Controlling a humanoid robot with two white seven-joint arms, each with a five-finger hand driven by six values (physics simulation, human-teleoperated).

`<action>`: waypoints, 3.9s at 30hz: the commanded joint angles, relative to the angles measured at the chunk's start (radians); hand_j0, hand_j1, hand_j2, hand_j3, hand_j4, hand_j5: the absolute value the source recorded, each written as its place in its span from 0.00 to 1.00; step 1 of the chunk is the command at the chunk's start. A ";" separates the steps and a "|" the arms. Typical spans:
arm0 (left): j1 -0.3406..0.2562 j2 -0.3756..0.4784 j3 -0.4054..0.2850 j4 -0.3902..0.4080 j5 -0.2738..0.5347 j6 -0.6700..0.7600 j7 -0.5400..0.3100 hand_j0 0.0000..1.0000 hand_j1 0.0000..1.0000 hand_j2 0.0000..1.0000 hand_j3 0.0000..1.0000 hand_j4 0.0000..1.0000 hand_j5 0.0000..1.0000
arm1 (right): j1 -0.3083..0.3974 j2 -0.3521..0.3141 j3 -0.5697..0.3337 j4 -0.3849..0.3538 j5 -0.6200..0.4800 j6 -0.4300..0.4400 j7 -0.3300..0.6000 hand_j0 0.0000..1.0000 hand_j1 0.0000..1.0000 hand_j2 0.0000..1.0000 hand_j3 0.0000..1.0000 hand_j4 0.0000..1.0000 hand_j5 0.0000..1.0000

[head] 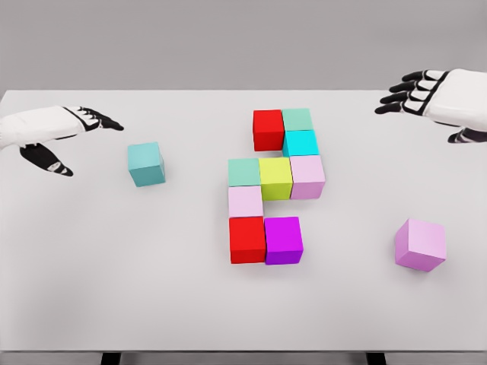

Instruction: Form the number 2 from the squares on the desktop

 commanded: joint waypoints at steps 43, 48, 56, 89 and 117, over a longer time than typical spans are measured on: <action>-0.066 -0.131 -0.282 -0.325 0.239 1.003 0.261 1.00 1.00 1.00 1.00 1.00 1.00 | 0.006 -0.178 0.403 -0.028 0.154 0.003 0.000 1.00 1.00 1.00 1.00 1.00 1.00; -0.066 -0.136 -0.304 -0.323 0.238 1.006 0.264 1.00 1.00 1.00 1.00 1.00 1.00 | 0.005 -0.172 0.420 -0.028 0.159 0.003 0.000 1.00 1.00 1.00 1.00 1.00 1.00; -0.063 -0.156 -0.318 -0.300 0.213 1.007 0.267 0.98 0.98 0.98 0.98 0.98 0.98 | 0.008 -0.166 0.417 -0.034 0.157 0.003 0.000 1.00 1.00 1.00 1.00 1.00 1.00; -0.072 -0.183 -0.318 -0.283 0.219 0.996 0.261 0.54 0.54 0.54 0.54 0.54 0.54 | 0.008 -0.135 0.501 -0.034 0.157 0.003 0.000 0.59 0.59 0.59 0.59 0.59 0.59; -0.238 -0.633 -0.308 0.154 0.262 0.996 0.272 0.42 0.42 0.42 0.42 0.42 0.42 | -0.064 0.014 0.454 -0.032 0.032 0.003 0.000 0.73 0.73 0.73 0.73 0.73 0.73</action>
